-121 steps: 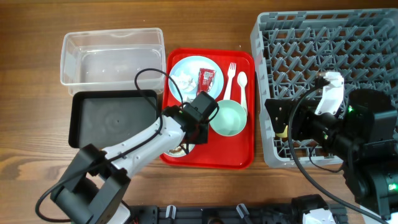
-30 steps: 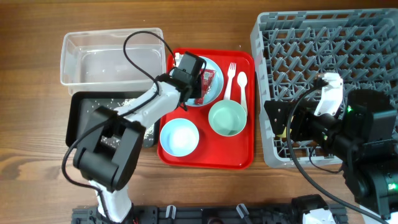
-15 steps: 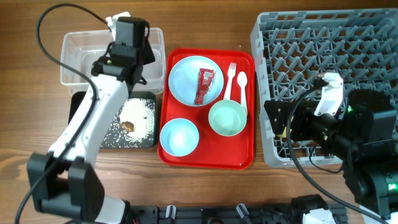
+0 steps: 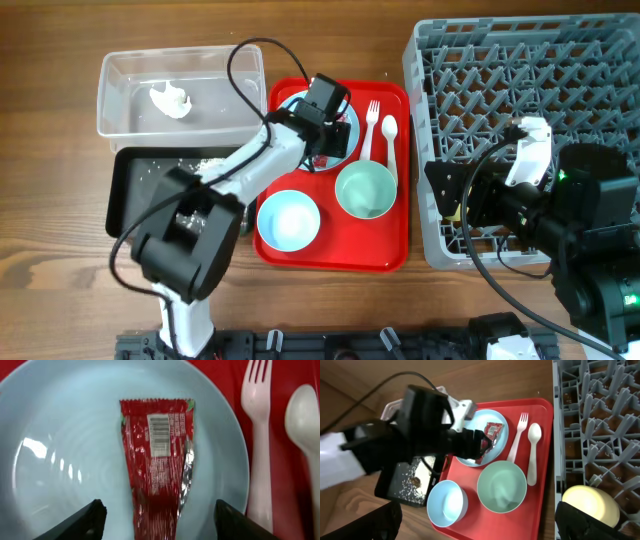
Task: Sort waste into correct bins and load items into the dishwasher rack
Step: 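Grasp the red ketchup packet from the plate and drop it in the bin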
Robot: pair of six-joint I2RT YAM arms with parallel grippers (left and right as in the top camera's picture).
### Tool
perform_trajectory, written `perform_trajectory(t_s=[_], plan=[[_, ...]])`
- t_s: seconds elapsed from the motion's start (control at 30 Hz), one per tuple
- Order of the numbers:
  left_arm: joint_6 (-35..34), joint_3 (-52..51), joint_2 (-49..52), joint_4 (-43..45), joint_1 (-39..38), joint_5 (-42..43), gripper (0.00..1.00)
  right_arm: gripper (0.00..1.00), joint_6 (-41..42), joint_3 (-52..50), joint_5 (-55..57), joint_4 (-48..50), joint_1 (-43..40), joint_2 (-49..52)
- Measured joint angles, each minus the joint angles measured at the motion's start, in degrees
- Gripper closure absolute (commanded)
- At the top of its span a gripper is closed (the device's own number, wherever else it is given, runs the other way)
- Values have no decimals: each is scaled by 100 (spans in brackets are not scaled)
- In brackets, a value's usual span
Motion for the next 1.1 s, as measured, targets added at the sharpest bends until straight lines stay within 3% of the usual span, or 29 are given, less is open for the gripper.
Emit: perform_trajectory(t_s=[0.07, 0.1, 0.17, 0.2, 0.37, 0.5, 0.57, 0.6, 0.63, 0.7, 0.73, 0.77, 0.93, 0.97, 1.0, 1.1], plan=[[2, 2, 201, 203, -7, 9, 43, 0, 2, 0, 0, 2, 0, 0], [17, 2, 306, 227, -7, 22, 53, 0, 0, 0, 0, 2, 0, 0], [17, 11, 431, 282, -11, 0, 92, 0, 2, 0, 0, 2, 0, 0], [31, 15, 437, 282, -11, -7, 96, 0, 2, 0, 0, 4, 0, 0], [0, 24, 136, -245, -11, 22, 96, 0, 2, 0, 0, 4, 0, 0], [2, 122, -1480, -651, 74, -216, 96, 0, 2, -2, 0, 4, 0, 0], [0, 275, -2277, -728, 444, -887, 96, 0, 2, -4, 0, 4, 0, 0], [0, 337, -2369, -719, 651, -1075, 96, 0, 0, -4, 0, 4, 0, 0], [-2, 365, -2343, -717, 898, -1237, 86, 0, 2, -4, 0, 4, 0, 0], [-33, 361, -1849, -708, 1499, -1388, 53, 0, 2, -4, 0, 4, 0, 0], [-63, 339, -1421, -686, 1773, -1401, 19, 0, 0, -4, -2, 4, 0, 0], [-92, 299, -1185, -715, 1917, -1379, 12, 0, 0, -4, -2, 4, 0, 0], [-136, 535, -1613, -1910, 1871, -564, 16, 0, 0, -4, -2, 0, 0, 0], [-133, 599, -1860, -1982, 1770, -448, 23, 0, 2, -4, -2, -2, 0, 0], [-133, 699, -2378, -2214, 1515, -299, 29, 0, 0, -4, -2, -7, 0, 0], [-157, 820, -3165, -3023, 581, 46, 34, 0, 0, -7, 0, -92, 0, 0]])
